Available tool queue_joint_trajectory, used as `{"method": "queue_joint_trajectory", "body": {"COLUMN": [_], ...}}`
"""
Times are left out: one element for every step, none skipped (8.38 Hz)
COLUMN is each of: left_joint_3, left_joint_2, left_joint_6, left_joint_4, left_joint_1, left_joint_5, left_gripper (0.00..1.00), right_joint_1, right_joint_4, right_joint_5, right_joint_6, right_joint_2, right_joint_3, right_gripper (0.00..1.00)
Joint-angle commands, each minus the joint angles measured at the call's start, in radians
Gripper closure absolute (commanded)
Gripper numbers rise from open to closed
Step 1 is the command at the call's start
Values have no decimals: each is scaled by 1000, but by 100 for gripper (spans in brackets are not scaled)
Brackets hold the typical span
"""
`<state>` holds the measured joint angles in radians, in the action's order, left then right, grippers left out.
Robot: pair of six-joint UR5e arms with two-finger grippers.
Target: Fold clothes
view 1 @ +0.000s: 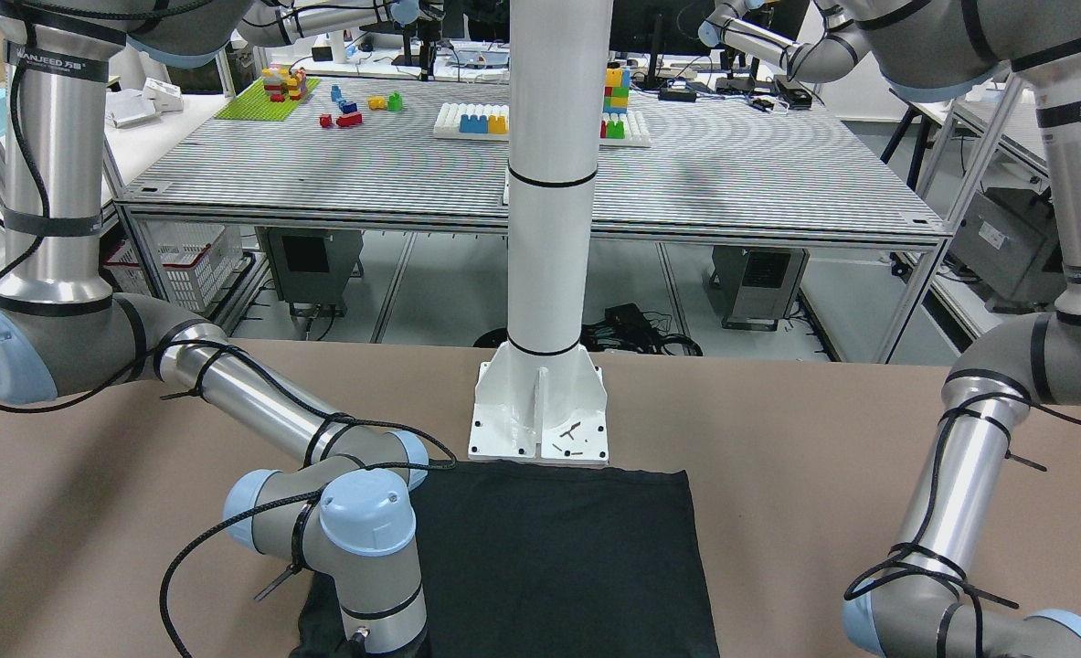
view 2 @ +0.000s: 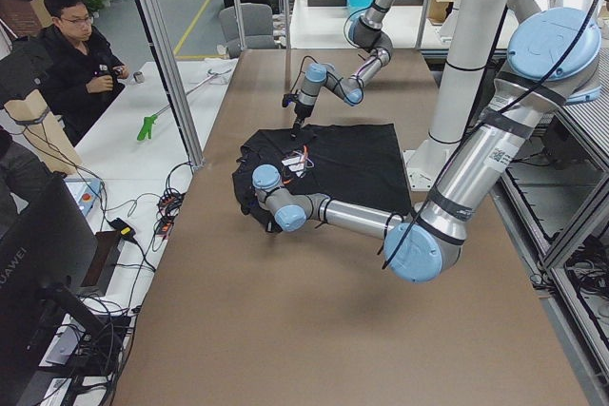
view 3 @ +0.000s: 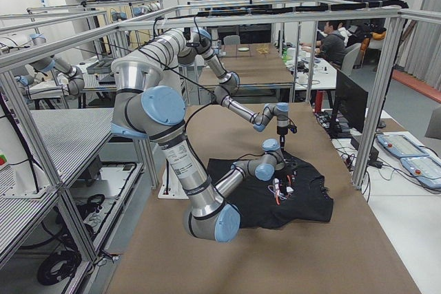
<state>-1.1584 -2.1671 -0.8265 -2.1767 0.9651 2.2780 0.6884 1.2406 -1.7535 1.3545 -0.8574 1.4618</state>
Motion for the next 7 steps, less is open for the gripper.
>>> {"method": "queue_joint_trajectory", "body": {"left_joint_3": [-21, -47, -100, -153, -199, -202, -189], "left_joint_2": [-23, -34, -33, -36, -40, -78, -114], "left_joint_6": [-38, -95, -146, -237, -319, -386, -434], "left_joint_4": [0, 0, 8, 8, 8, 9, 11], "left_joint_1": [3, 0, -2, -26, -81, -104, -165], "left_joint_5": [0, 1, 3, 0, -23, -63, -121], "left_gripper": [100, 100, 100, 100, 100, 100, 100], "right_joint_1": [13, 22, 29, 37, 57, 71, 85], "right_joint_4": [-6, -3, 0, 6, 8, 6, 6], "right_joint_5": [0, -4, -4, -6, -7, -15, -41], "right_joint_6": [-2, -15, -21, -44, -61, -80, -109], "right_joint_2": [-14, -23, -55, -83, -103, -121, -135], "right_joint_3": [2, 18, 52, 92, 118, 126, 127], "right_gripper": [6, 6, 6, 6, 6, 6, 6]}}
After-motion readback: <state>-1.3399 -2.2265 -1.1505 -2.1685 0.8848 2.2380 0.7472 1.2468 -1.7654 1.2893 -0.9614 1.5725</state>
